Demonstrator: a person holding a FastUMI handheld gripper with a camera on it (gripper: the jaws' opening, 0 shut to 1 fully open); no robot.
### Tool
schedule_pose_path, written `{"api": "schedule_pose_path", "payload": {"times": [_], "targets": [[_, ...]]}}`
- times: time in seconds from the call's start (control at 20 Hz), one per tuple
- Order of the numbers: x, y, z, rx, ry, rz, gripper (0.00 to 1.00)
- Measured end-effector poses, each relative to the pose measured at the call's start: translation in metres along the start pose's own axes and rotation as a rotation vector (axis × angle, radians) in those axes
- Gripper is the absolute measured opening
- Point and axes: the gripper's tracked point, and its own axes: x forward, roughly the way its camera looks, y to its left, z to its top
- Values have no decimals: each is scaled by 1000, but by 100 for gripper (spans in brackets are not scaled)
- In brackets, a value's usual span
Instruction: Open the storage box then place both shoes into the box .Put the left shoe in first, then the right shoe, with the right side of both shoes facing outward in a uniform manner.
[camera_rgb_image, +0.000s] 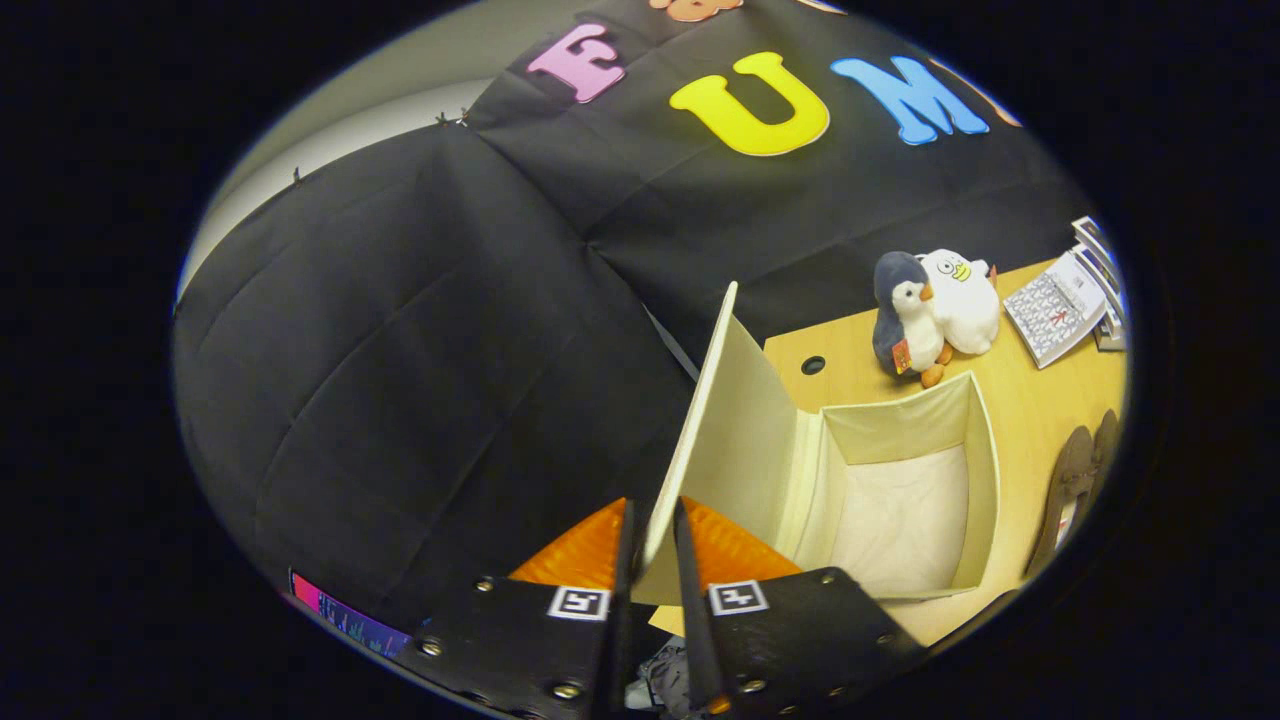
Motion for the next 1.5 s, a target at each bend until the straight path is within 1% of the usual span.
{"api": "schedule_pose_path", "payload": {"times": [0.05, 0.2, 0.35, 0.5, 1.0, 1.3, 1.5], "targets": [[0, 4, 1, -27, -3, 7, 36], [-1, 6, 1, -103, -20, -2, 99], [-15, 2, 11, -141, -67, 2, 98], [-38, -20, 28, -173, -127, -32, 97], [-133, -142, 71, -309, -266, -266, 98], [-177, -210, 78, -312, -292, -370, 97], [-197, -256, 75, -318, -294, -442, 97]]}}
